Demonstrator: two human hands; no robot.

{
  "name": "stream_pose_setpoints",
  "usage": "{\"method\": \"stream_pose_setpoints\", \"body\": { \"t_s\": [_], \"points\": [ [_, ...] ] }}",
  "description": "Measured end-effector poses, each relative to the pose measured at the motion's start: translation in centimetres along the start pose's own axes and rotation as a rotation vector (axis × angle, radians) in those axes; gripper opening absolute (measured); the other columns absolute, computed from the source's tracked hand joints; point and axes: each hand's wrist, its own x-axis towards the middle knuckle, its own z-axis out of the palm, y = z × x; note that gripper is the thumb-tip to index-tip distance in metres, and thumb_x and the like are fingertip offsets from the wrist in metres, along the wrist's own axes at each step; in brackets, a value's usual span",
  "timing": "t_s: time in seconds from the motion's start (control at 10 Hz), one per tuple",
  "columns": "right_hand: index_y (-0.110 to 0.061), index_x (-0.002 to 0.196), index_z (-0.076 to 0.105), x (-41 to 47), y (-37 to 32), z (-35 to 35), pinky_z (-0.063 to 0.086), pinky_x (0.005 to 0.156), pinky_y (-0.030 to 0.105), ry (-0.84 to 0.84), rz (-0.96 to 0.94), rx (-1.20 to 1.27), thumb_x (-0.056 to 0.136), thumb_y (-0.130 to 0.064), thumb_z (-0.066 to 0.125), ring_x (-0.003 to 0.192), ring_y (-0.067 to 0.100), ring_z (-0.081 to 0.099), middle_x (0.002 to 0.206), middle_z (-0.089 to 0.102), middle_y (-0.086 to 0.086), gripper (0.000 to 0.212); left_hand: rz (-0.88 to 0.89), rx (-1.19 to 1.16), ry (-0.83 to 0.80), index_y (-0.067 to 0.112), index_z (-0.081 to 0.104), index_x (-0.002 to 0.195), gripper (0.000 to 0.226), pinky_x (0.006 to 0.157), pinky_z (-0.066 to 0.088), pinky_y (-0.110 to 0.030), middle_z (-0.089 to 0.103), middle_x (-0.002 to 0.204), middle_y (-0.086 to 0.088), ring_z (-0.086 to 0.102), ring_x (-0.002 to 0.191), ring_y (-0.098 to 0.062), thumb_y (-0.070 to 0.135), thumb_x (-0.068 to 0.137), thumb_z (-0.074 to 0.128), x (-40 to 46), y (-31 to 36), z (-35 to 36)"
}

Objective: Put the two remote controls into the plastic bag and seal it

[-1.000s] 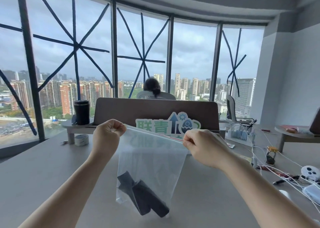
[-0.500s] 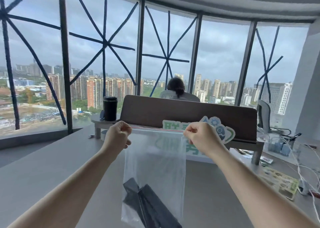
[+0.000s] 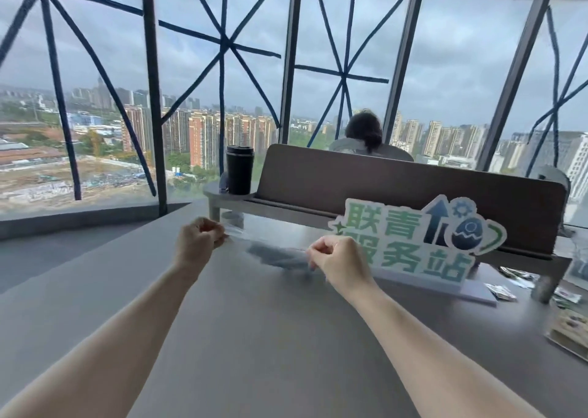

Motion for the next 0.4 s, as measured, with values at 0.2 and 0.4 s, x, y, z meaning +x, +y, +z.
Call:
{"method": "stream_pose_setpoints", "body": {
  "t_s": [0.2, 0.4],
  "points": [
    [-0.013, 0.076, 0.075, -5.6, 2.0, 3.0, 0.045, 0.049, 0.023, -0.307, 0.118, 0.075, 0.084, -0.025, 0.067, 0.034, 0.002, 0.046, 0.074, 0.078, 0.004, 0.016, -0.123, 0.071, 0.007, 0.005, 0.059, 0.066, 0.021, 0.060, 0.054, -0.021, 0.058, 0.068, -0.016, 0.059, 0.070, -0.028, -0.005, 0.084, 0.057, -4.9, -6.7, -3.8],
    [-0.023, 0.099, 0.073, -10.1, 2.8, -1.1, 0.045, 0.048, 0.024, -0.240, 0.152, 0.256, 0.092, -0.024, 0.062, 0.037, 0.010, 0.046, 0.075, 0.078, 0.002, 0.014, -0.107, 0.110, 0.067, 0.017, 0.066, 0.091, 0.017, 0.070, 0.051, -0.037, 0.067, 0.089, -0.011, 0.065, 0.077, -0.029, 0.020, 0.075, 0.060, -11.9, -7.2, -6.5]
  ]
}}
